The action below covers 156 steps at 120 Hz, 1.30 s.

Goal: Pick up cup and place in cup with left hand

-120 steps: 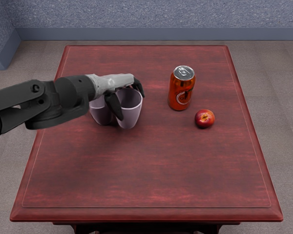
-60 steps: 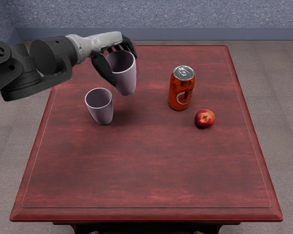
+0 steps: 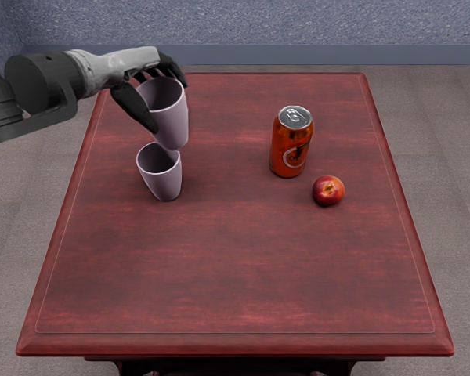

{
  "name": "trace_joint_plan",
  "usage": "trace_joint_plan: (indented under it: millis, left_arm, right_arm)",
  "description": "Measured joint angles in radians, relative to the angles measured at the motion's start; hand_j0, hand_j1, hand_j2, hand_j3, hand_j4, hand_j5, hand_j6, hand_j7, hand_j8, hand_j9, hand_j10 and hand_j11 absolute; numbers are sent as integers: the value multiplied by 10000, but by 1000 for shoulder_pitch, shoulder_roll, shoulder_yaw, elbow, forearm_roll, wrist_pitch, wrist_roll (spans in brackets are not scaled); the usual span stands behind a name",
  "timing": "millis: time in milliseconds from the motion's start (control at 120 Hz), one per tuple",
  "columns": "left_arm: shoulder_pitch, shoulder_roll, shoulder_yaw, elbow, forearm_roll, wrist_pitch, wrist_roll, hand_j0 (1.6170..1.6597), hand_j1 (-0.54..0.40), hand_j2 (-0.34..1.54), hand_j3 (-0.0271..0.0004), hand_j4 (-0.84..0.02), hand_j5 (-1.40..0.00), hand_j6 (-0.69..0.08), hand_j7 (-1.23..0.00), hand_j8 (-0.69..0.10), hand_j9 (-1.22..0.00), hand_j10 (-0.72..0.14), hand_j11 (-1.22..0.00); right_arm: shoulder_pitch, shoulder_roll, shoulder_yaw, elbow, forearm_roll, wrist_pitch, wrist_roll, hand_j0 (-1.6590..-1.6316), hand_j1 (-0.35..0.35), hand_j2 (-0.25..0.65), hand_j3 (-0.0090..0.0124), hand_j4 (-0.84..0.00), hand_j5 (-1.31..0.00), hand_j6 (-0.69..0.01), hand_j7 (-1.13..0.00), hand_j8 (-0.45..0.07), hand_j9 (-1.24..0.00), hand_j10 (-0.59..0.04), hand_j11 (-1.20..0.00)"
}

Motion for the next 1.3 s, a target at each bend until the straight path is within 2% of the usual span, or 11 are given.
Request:
trace_joint_plan:
  millis: [233,525,633,758,1100,1150,1300]
  left_arm:
    - [6,47,1,0,-27,-23,0,16553,-1923,1625,0,-3550,-6208,-2330,-6169,-2619,-6045,-4339,-6056]
    - [34,45,8,1,-32,-25,0,16554,-2126,1839,0,-3438,-6151,-2188,-6170,-2530,-6050,-4292,-6064]
    - [48,45,11,2,-30,-23,0,16555,-1730,1425,0,-3693,-6161,-2503,-6130,-2793,-6028,-4332,-6041]
    - [50,37,12,3,-28,-19,0,16552,-2144,2171,0,-3519,-6197,-2318,-6167,-2634,-6087,-4329,-6101]
    - [72,32,20,4,-18,28,0,16545,-1747,1476,0,-3547,-6377,-2406,-6255,-2687,-6215,-4341,-6243]
    - [72,32,20,5,-17,29,0,16552,-1331,1249,0,-3368,-5789,-2463,-5683,-2691,-5650,-3997,-5672]
    - [74,32,20,6,-16,31,0,16567,995,645,0,-1791,-2989,-1363,-2937,-1471,-2920,-2091,-2930]
  right_arm:
    - [0,0,0,0,0,0,0,-16581,-3489,-3,0,0,1,5,0,4,0,2,0]
    - [0,0,0,0,0,0,0,-16581,-3489,-2,0,0,1,6,0,4,0,3,0]
    - [0,0,0,0,0,0,0,-16581,-3489,-3,0,0,1,5,0,4,0,3,0]
    - [0,0,0,0,0,0,0,-16581,-3489,-2,0,0,1,6,0,4,0,3,0]
    - [0,0,0,0,0,0,0,-16581,-3489,-3,0,0,1,5,0,4,0,3,0]
    - [0,0,0,0,0,0,0,-16581,-3489,-3,0,0,1,5,0,4,0,2,0]
    - [0,0,0,0,0,0,0,-16581,-3489,-2,0,0,1,6,0,4,0,3,0]
